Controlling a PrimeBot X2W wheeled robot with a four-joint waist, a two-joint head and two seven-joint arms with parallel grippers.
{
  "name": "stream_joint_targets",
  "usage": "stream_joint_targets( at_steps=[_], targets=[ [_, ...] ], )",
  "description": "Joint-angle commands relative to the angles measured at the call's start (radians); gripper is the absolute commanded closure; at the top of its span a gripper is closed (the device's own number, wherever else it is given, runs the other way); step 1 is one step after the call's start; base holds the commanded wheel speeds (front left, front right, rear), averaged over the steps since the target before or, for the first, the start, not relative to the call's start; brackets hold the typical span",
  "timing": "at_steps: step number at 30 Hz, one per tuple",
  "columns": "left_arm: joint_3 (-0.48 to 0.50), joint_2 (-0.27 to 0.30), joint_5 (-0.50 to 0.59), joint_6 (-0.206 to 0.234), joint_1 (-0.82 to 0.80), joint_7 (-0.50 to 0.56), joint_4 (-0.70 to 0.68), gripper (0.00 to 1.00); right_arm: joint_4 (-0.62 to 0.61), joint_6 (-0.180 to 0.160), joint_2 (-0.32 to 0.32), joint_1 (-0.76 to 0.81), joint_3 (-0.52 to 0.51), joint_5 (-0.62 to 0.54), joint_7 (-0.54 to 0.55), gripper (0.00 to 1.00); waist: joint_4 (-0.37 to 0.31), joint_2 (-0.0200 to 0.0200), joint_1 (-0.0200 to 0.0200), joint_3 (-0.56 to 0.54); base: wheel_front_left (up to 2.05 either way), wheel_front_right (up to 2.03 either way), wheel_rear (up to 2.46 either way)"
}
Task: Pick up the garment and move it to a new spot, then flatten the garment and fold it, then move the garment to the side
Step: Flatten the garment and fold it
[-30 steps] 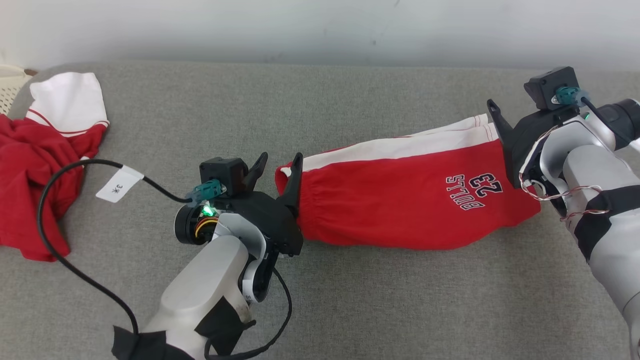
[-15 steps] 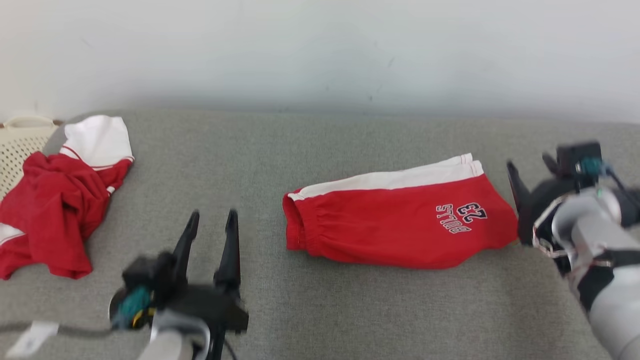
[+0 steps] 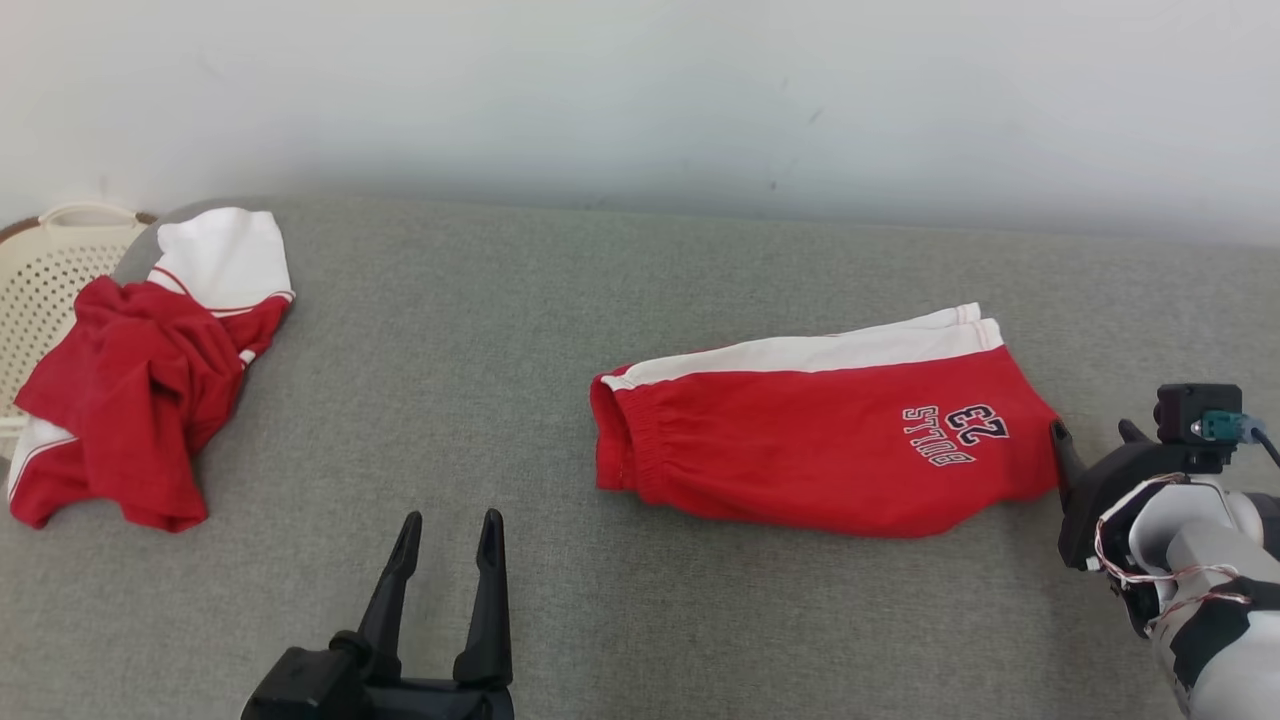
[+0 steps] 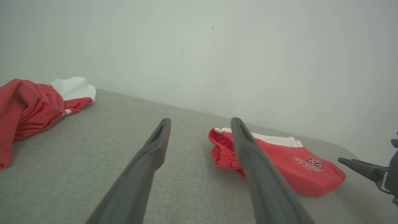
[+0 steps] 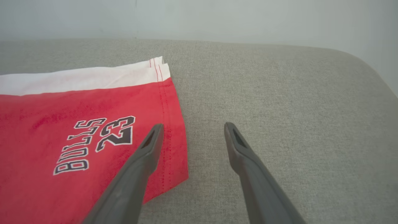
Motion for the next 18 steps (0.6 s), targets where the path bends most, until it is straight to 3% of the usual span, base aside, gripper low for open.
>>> stream_joint_targets(
  at_steps=[1, 13, 14, 16, 18],
  targets=[
    [-0.002, -0.008, 0.011, -0.003, 0.024, -0.003, -0.017, 0.0, 0.005, -0.002, -0.001, 0.022, -0.016, 0.006, 0.007, 0.0, 0.028, 0.0001, 0.0001, 0.03, 0.0, 0.0, 0.0],
    [0.001, -0.012, 0.023, -0.019, 0.018, -0.003, -0.029, 0.0, 0.008, -0.003, 0.014, 0.055, -0.105, -0.04, 0.091, 0.0, 0.071, 0.0001, 0.0001, 0.067, 0.0, 0.0, 0.0],
    [0.002, -0.01, 0.028, -0.019, 0.017, -0.003, -0.027, 0.0, 0.009, -0.002, 0.019, 0.055, -0.108, -0.044, 0.099, 0.07, 0.072, 0.0001, 0.0001, 0.067, 0.0, 0.0, 0.0],
    [0.002, -0.006, 0.031, -0.019, 0.017, -0.003, -0.022, 0.0, 0.009, -0.002, 0.028, 0.056, -0.112, -0.058, 0.105, 0.97, 0.07, 0.0001, 0.0001, 0.062, 0.0, 0.0, 0.0],
    [0.004, 0.0, 0.037, -0.019, 0.017, -0.003, -0.015, 0.0, 0.01, -0.002, 0.037, 0.063, -0.11, -0.073, 0.107, 1.0, 0.067, 0.0001, 0.0001, 0.053, 0.0, 0.0, 0.0]
  ],
)
